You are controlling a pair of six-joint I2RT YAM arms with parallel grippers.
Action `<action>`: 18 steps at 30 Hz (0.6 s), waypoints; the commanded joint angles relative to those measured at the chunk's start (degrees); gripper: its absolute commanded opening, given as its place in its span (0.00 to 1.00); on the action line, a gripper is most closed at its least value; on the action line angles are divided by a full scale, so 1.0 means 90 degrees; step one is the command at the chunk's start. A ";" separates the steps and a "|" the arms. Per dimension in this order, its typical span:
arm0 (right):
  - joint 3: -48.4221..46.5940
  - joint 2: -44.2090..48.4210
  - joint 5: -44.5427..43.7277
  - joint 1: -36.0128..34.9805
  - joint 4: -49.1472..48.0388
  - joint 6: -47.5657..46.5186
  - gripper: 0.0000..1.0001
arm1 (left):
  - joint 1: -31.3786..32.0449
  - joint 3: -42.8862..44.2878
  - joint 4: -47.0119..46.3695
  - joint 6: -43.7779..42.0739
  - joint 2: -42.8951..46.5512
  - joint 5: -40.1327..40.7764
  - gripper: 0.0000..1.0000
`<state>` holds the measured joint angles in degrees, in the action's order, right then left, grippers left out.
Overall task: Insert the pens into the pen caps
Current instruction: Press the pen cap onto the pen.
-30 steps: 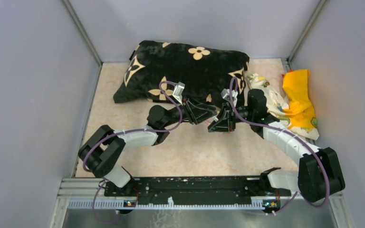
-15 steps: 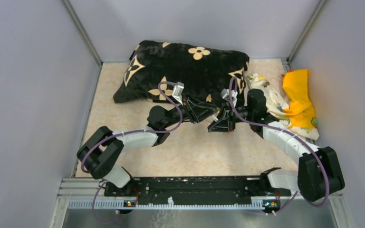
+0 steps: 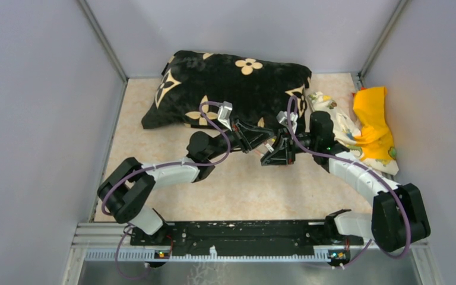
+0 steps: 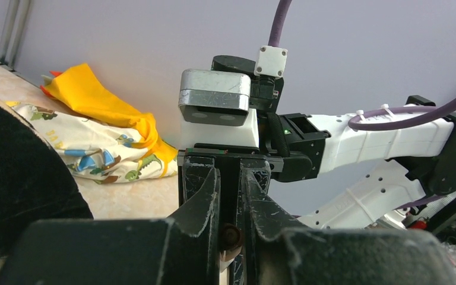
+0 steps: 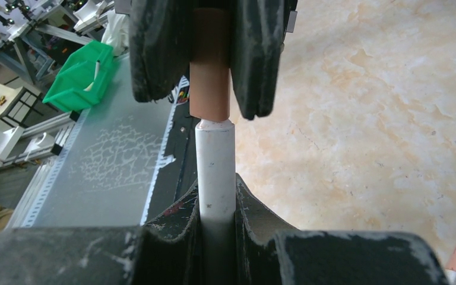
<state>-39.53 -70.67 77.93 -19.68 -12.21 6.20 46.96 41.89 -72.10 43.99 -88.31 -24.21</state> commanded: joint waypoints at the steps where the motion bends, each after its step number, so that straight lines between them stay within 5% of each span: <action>1: -0.0357 0.0135 -0.0126 -0.0011 -0.0143 -0.0005 0.00 | 0.0386 0.0031 0.0317 -0.0105 -0.0158 -0.0008 0.00; 7: -0.0364 0.0269 -0.0246 0.0029 -0.0116 -0.0018 0.00 | 0.0807 -0.0096 0.0964 -0.0201 -0.0186 0.0638 0.00; 18: -0.0675 0.0715 -0.2685 0.0029 0.1342 -0.1527 0.00 | 0.1719 0.0179 0.2892 0.1235 -0.0608 0.2521 0.00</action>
<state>-39.53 -66.65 65.84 -18.46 3.14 -1.72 55.05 42.72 -61.25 47.97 -89.25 1.96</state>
